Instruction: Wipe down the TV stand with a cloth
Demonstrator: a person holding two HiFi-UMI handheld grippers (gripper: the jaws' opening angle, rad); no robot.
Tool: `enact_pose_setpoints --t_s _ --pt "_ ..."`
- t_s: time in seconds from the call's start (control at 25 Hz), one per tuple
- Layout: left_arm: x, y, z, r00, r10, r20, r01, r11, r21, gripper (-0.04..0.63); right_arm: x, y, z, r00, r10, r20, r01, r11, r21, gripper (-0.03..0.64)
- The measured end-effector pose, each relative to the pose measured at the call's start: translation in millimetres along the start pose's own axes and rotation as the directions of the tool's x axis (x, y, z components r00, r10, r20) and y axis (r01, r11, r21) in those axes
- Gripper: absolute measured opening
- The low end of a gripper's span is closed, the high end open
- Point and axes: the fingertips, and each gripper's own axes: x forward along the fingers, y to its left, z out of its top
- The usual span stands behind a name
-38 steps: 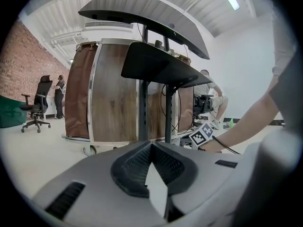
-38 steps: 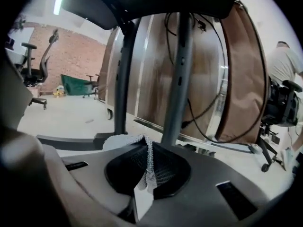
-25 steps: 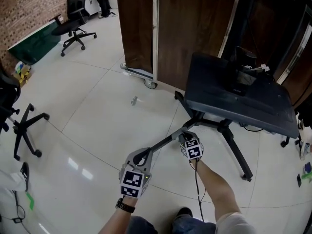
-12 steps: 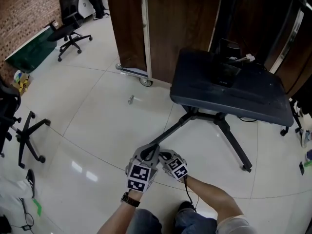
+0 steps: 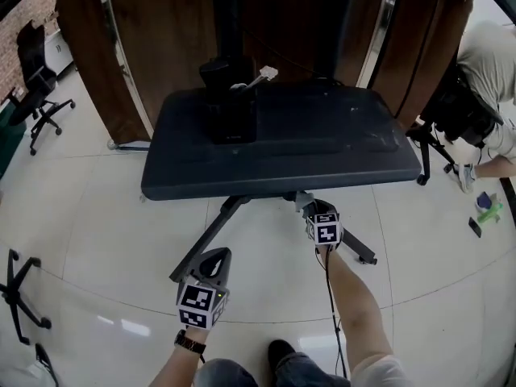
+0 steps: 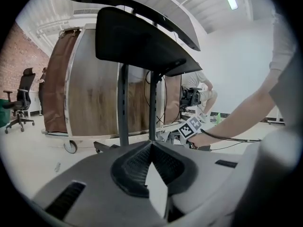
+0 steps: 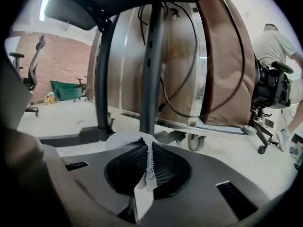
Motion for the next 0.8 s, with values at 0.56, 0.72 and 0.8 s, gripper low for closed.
enact_pose_setpoints --t_s 0.56,0.72,0.8 --pt "-68 -90 192 0.985 -0.163 -0.061 0.161 0.986 -0.031 0.028 -351 -184 -77 0.873 -0.227 -0.432 0.332 0.925 0.185 0.008" --pt "-139 -114 334 0.980 -0.173 -0.095 0.176 0.984 0.018 0.028 -447 -104 142 0.980 -0.091 -0.177 0.138 0.952 0.272 0.008" --pt "-199 -127 414 0.984 -0.154 -0.089 0.157 0.987 0.021 0.028 -516 -47 262 0.999 -0.006 -0.037 0.017 0.957 0.291 0.008"
